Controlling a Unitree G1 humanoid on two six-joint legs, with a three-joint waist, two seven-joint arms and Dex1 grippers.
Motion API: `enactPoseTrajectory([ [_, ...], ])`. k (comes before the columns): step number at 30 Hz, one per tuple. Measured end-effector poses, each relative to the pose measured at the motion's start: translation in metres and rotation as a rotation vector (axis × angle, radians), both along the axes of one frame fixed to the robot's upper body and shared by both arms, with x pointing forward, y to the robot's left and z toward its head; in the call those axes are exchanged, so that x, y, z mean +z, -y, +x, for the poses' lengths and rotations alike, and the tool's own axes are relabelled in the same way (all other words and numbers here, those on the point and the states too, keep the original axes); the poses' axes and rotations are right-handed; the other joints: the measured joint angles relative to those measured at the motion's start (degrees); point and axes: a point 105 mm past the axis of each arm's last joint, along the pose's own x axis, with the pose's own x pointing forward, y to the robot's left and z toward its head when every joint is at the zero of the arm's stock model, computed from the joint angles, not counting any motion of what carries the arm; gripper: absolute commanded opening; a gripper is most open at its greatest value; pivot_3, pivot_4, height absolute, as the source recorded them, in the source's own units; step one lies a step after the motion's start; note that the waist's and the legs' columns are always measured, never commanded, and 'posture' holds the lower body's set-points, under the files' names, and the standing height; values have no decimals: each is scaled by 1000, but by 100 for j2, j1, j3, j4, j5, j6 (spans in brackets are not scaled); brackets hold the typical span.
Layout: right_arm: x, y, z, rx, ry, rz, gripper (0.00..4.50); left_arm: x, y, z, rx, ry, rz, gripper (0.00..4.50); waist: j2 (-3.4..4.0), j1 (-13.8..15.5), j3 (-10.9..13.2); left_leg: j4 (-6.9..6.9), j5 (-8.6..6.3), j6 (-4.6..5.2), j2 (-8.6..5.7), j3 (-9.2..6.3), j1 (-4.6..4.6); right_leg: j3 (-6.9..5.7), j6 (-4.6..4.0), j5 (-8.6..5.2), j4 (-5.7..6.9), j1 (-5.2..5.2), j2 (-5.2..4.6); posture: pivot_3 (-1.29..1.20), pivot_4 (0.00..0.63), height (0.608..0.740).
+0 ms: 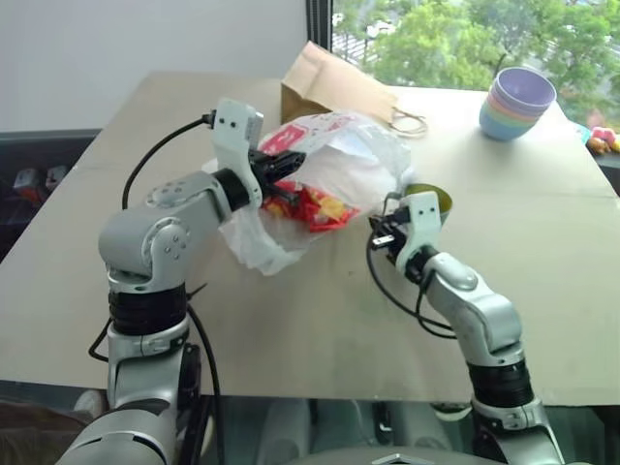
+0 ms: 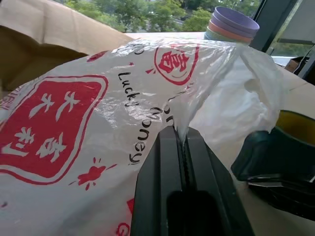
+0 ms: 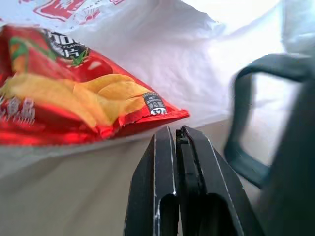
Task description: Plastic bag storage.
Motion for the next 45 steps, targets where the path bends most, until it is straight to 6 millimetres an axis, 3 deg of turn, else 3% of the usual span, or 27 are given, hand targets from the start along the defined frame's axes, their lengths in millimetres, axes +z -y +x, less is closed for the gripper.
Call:
enactPoseTrajectory([
  [5, 3, 4, -2, 16, 20, -34, 72, 1, -4, -3, 15, 2, 11, 0, 3, -7, 2, 0, 0, 0, -1, -12, 1, 1, 0, 0, 1, 0, -2, 0, 150, 740],
  [6, 8, 5, -7, 54, 47, -68, 294, 0, -4, -3, 14, -2, 12, 0, 4, -6, 3, 0, 0, 0, -1, -14, 1, 0, 0, 0, 2, 0, -1, 0, 150, 740],
  [8, 18, 9, -20, 133, 111, -153, 868, 0, -5, -3, 17, -2, 14, 0, 4, -5, 2, 0, 0, 0, -2, -16, 2, -2, 0, 0, 2, 1, -1, 0, 150, 740],
  [13, 29, 24, -63, 327, 194, -367, 3161, 0, -7, -3, 26, -2, 15, 0, 9, -1, 6, 0, 0, 0, -3, -14, 2, 0, 1, -1, 0, 2, -2, 0, 150, 740],
  [14, 37, 30, -69, 334, 219, -405, 3309, 0, -6, -3, 25, -1, 14, 0, 6, -11, 6, 1, 0, 0, -2, -15, 4, -1, 1, -1, 0, 3, -1, 0, 150, 740],
  [17, 59, 48, -71, 311, 265, -509, 3309, -1, -4, -3, 16, -2, 16, 0, 6, -17, 5, 3, 1, 0, -2, -14, 12, 1, -9, -7, 3, 6, 1, 0, 150, 740],
  [21, 71, 72, -53, 285, 275, -707, 3309, -4, -2, -3, 7, -4, 10, 0, 4, -12, 4, 8, 1, -1, -3, -5, 12, -3, -22, -14, 1, 11, 3, 0, 150, 740],
  [27, 38, 83, -19, 428, 159, -899, 3309, -4, 1, -4, -1, -3, 16, 0, 3, -10, 5, 5, 1, 0, -7, 5, 4, 1, -15, -9, -5, 7, 3, 0, 150, 740],
  [30, 38, 81, -12, 470, 166, -927, 2402, -1, 0, -6, 11, 14, 21, 0, 3, -4, 6, 4, 0, 0, -7, -2, -1, 1, 0, -1, -6, 4, 2, 0, 150, 740],
  [35, 37, 76, -16, 596, 173, -952, 55, 2, -1, -12, 35, 27, 26, 0, 3, -1, 6, 4, 0, 0, -6, -11, 1, 0, 0, -1, -7, 5, 2, 0, 150, 740],
  [38, 36, 74, -23, 651, 152, -933, 19, 4, -1, -13, 40, 30, 14, 0, 3, 5, 8, 6, 1, 0, -6, -15, 2, -1, 1, 0, -4, 6, 0, 0, 150, 740],
  [42, 52, 72, -48, 740, 122, -842, 19, 2, -1, -13, 45, 12, -5, 0, 8, 21, 12, 5, 1, 0, -7, -22, 1, -2, 0, 0, -3, 6, 0, 0, 150, 740],
  [45, 77, 48, -70, 794, 158, -660, 19, 3, 0, -10, 38, 3, -20, 0, 4, -22, 12, 5, 1, 0, -2, -25, 9, 1, 0, 0, 2, 7, 3, 0, 150, 740],
])
